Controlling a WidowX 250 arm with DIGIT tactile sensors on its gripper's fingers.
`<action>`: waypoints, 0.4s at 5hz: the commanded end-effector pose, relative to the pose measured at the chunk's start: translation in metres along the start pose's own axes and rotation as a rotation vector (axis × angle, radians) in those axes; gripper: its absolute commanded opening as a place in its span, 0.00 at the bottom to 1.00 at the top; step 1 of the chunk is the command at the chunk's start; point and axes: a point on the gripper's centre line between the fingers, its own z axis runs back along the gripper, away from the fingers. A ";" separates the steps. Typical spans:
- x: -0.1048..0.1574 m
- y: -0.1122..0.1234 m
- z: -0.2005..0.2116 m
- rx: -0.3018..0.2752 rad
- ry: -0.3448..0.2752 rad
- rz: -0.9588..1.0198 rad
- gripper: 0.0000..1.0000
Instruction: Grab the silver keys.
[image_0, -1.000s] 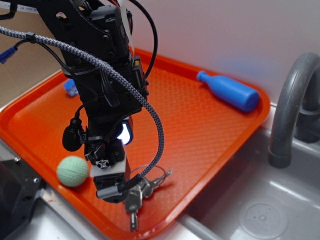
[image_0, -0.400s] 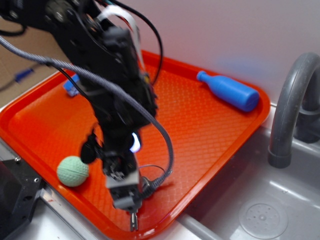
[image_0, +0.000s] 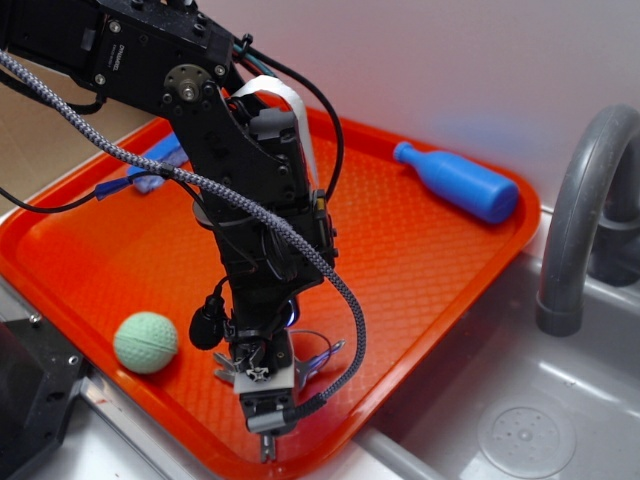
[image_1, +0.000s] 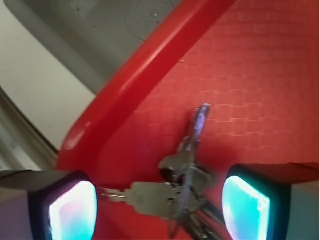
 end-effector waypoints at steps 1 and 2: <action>0.005 -0.003 -0.006 -0.034 -0.002 -0.010 0.00; 0.007 -0.003 -0.009 -0.037 0.009 -0.014 0.00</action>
